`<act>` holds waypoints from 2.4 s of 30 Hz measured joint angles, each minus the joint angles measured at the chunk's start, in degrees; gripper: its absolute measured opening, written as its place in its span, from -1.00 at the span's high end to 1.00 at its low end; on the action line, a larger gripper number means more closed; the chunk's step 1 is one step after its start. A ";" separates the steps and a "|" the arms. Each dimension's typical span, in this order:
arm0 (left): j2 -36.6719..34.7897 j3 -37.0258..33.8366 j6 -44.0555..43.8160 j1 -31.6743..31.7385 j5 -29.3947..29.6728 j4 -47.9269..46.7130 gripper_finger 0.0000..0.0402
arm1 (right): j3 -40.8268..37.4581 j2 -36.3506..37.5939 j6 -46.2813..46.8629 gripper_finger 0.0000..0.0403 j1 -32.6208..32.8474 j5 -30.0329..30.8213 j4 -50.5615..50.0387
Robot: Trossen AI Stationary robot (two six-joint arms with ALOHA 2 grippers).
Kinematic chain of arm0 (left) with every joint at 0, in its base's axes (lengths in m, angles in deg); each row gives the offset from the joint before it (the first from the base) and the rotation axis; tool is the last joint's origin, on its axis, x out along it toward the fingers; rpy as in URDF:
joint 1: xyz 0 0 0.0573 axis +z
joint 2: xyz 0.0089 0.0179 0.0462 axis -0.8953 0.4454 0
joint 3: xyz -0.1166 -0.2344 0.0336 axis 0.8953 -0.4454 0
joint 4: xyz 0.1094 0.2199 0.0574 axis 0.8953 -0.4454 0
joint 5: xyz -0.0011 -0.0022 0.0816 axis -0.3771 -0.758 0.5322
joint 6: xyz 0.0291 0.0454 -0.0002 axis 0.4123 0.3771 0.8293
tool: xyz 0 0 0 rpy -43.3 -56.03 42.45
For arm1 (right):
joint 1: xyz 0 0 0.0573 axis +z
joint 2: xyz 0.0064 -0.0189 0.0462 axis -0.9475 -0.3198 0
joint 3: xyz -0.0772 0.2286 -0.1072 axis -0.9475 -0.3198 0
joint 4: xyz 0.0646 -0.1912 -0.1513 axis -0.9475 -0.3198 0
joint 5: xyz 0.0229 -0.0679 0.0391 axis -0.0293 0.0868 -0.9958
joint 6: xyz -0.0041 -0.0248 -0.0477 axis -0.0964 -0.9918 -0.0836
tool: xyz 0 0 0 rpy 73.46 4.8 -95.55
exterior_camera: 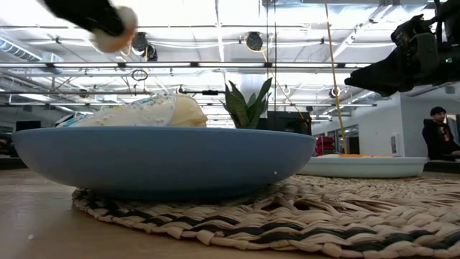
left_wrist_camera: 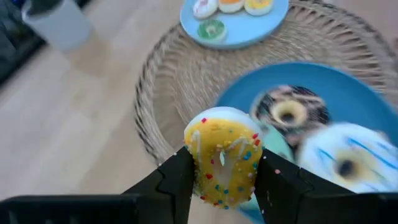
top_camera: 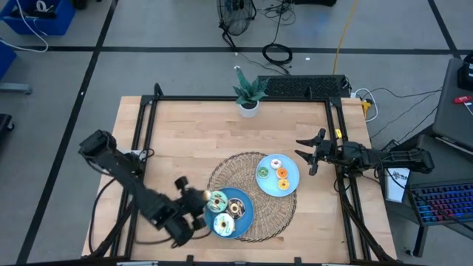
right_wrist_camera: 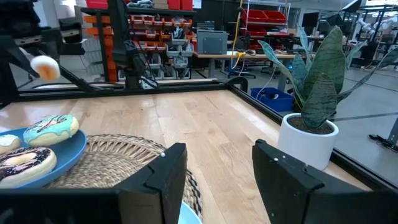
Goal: Pick & Place donuts
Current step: Put the small yellow donut on the light blue plate
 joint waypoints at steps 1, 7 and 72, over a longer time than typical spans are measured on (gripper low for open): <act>0.00 0.00 3.60 1.61 -0.39 1.23 0.26 | -0.01 0.01 0.00 0.17 0.01 0.00 0.00; 0.94 0.02 18.68 14.92 -22.13 11.39 0.26 | -0.01 0.01 -10.68 0.17 0.01 0.02 0.11; 1.09 4.48 56.93 40.91 -50.62 12.09 0.26 | 42.46 -90.36 -59.45 0.17 5.59 -6.27 47.35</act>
